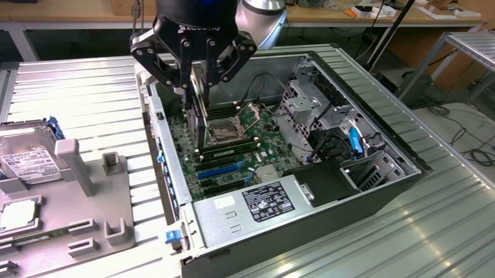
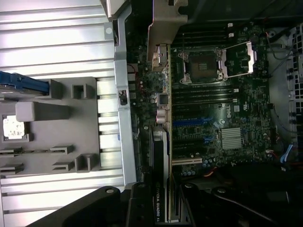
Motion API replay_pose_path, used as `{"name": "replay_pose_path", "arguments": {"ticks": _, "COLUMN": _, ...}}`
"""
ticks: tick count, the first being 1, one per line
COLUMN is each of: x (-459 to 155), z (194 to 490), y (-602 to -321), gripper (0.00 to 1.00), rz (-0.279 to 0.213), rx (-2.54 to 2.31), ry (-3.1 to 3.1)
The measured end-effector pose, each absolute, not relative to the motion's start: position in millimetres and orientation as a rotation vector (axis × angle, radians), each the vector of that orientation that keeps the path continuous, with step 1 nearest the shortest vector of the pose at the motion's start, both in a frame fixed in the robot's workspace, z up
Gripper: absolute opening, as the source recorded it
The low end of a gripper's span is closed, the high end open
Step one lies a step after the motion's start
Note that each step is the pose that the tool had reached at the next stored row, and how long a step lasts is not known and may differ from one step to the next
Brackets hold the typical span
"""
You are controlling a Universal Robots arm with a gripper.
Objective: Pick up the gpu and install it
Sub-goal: 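Pick up the gpu and move the gpu toward the slot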
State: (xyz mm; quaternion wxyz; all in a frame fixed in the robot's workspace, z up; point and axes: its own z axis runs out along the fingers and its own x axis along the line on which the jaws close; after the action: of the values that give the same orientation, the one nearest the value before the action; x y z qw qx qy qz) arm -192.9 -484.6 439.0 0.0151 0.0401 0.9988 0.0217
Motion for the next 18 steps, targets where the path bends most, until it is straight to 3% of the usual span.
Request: {"name": "replay_pose_path", "arguments": {"ticks": 18, "x": -165, "z": 439, "y": -485, "gripper": 0.27, "rz": 0.068, "rx": 0.125, "ry": 3.108}}
